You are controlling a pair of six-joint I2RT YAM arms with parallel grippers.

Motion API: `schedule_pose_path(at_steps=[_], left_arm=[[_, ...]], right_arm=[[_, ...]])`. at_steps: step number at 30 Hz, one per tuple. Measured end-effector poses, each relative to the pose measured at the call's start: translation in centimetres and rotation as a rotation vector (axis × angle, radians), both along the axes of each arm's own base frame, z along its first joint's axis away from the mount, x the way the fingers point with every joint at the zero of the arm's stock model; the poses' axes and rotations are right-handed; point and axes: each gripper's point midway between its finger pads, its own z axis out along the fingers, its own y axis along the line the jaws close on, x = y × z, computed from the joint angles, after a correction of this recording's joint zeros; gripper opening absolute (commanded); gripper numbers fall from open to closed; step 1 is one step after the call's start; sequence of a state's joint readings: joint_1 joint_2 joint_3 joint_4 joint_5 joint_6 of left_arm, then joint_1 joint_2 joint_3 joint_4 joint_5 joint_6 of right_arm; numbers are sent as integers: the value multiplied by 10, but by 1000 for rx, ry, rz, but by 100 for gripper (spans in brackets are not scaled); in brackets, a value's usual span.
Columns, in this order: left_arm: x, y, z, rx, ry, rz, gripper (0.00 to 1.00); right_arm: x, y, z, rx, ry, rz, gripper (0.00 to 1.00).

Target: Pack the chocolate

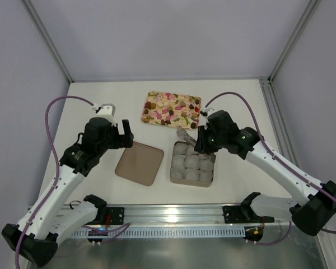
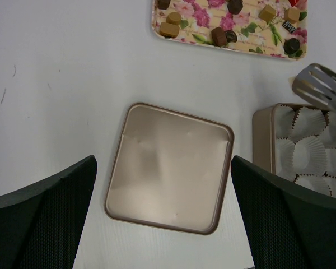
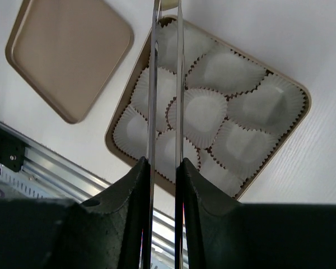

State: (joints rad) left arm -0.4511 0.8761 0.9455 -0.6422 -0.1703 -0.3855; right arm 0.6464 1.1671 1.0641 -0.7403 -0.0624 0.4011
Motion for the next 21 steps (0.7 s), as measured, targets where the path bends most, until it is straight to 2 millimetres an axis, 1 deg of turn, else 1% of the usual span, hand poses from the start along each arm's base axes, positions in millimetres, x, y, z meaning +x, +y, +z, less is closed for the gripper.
schedule_pose_path(at_steps=[1, 3, 7, 12, 21], left_arm=[[0, 0, 0, 0, 0, 0, 100], [0, -1, -1, -1, 5, -5, 100], [1, -2, -5, 4, 21, -7, 100], [2, -3, -7, 7, 26, -8, 100], [2, -3, -7, 7, 27, -8, 100]], right_arm=[[-1, 0, -1, -1, 3, 0, 21], [-13, -2, -6, 5, 22, 11, 22], [-27, -7, -12, 8, 44, 14, 22], [-30, -8, -17, 5, 62, 10, 22], [-34, -4, -27, 0, 90, 22, 22]])
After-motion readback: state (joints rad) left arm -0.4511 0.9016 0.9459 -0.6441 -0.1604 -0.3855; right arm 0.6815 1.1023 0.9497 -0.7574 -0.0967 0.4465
